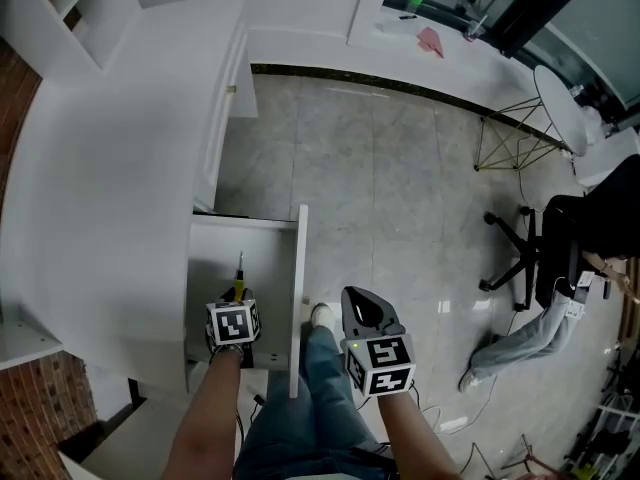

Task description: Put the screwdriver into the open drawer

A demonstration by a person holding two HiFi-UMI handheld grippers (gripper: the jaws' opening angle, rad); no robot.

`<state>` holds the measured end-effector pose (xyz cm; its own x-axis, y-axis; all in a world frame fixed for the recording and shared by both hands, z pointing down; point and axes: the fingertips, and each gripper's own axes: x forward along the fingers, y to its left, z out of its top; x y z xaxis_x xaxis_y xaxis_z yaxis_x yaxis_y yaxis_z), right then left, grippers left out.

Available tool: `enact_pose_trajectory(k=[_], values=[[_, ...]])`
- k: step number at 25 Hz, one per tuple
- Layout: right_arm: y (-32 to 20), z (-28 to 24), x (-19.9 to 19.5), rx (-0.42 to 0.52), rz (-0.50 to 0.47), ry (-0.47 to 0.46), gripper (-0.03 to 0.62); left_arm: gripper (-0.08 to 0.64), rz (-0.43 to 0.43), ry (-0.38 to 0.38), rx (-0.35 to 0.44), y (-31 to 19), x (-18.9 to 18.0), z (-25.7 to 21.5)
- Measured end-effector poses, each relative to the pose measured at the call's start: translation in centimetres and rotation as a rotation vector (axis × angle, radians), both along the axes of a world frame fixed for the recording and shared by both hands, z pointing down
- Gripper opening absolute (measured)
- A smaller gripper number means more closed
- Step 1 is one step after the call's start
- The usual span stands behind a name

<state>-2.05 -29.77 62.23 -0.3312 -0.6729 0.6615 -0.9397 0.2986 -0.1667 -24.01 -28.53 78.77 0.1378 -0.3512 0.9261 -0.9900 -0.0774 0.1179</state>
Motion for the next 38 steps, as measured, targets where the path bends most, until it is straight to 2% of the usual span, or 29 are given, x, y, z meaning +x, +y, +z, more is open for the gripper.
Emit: enact_pose_trajectory(k=[6, 11, 14, 23, 28, 31, 34, 38], values=[[-0.9, -5.3, -0.6, 0.074, -0.024, 0.001, 0.011, 0.13, 0.033, 0.02, 0.138, -1.1, 0.6, -7.0], [-1.5, -10.0, -0.8, 0.157, -0.054, -0.005, 0.01, 0.129, 0.09, -0.009, 0.316, -2.1, 1.0, -13.7], [-1.7, -13.1, -1.3, 0.216, -0.08, -0.002, 0.011, 0.127, 0.1, -0.002, 0.433, -2.9, 1.3, -18.2], [-2.6, -24.9, -2.5, 0.543, -0.171, 0.028, 0.009, 0.089, 0.095, 0.007, 0.814, -5.5, 1.7, -33.7], [-3.0, -31.6, -2.2, 0.698, -0.158, 0.012, 0.009, 0.058, 0.07, 0.012, 1.044, -5.9, 0.4, -43.2], [-2.8, -35.0, -1.8, 0.775, -0.141, 0.002, 0.009, 0.026, 0.085, 0.029, 1.171, -5.5, 0.3, -48.1], [-2.5, -37.4, -1.9, 0.827, -0.139, 0.005, 0.009, 0.015, 0.116, 0.03, 1.25, -5.1, 0.4, -51.5], [-2.5, -39.0, -2.0, 0.847, -0.127, -0.011, 0.009, 0.014, 0.136, 0.026, 1.305, -5.0, 0.6, -54.0]])
